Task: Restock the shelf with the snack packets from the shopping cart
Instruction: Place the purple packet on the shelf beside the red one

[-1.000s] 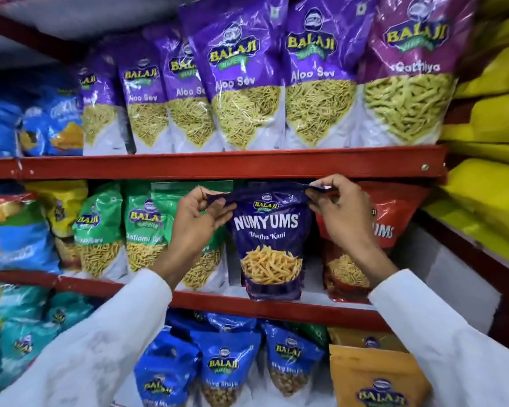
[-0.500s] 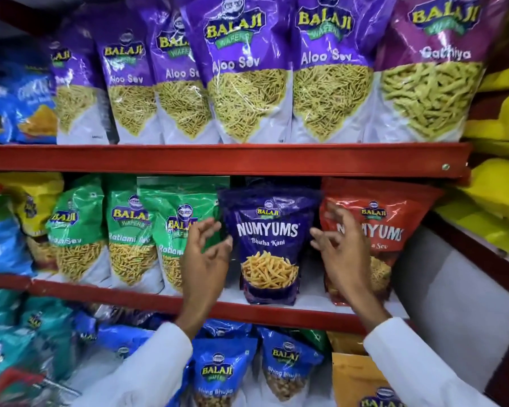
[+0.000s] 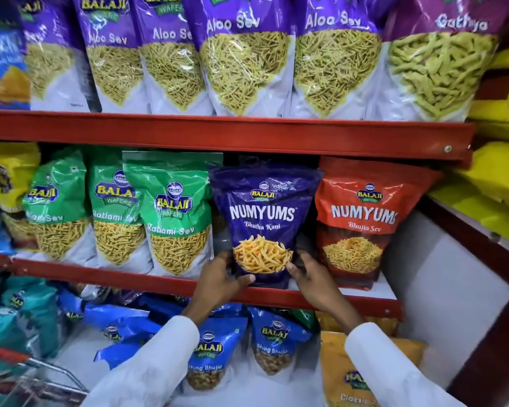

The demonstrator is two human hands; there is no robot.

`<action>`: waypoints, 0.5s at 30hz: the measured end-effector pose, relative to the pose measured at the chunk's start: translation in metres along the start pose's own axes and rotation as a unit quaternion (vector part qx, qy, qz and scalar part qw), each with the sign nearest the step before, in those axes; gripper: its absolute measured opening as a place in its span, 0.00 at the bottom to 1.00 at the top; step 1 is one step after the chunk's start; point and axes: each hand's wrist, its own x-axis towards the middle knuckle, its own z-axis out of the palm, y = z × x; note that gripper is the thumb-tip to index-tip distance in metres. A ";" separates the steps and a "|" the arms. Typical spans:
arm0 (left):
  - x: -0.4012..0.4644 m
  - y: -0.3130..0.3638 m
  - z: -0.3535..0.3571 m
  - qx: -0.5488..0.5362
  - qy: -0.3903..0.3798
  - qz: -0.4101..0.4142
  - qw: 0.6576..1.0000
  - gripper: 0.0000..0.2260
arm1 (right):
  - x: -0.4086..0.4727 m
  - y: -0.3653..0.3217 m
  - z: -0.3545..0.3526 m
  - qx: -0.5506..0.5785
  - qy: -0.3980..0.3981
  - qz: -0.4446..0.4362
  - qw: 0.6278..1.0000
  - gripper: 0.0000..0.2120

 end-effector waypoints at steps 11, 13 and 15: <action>-0.024 0.005 0.005 -0.003 0.022 -0.002 1.000 0.27 | -0.027 0.011 -0.001 0.026 -0.002 -0.008 1.000 0.30; -0.040 0.018 0.003 -0.001 0.117 0.023 0.993 0.28 | -0.040 0.018 -0.006 0.054 0.024 0.006 0.998 0.29; -0.057 0.037 0.000 -0.014 0.230 0.071 0.970 0.23 | -0.054 0.023 -0.012 0.099 0.096 -0.010 0.990 0.21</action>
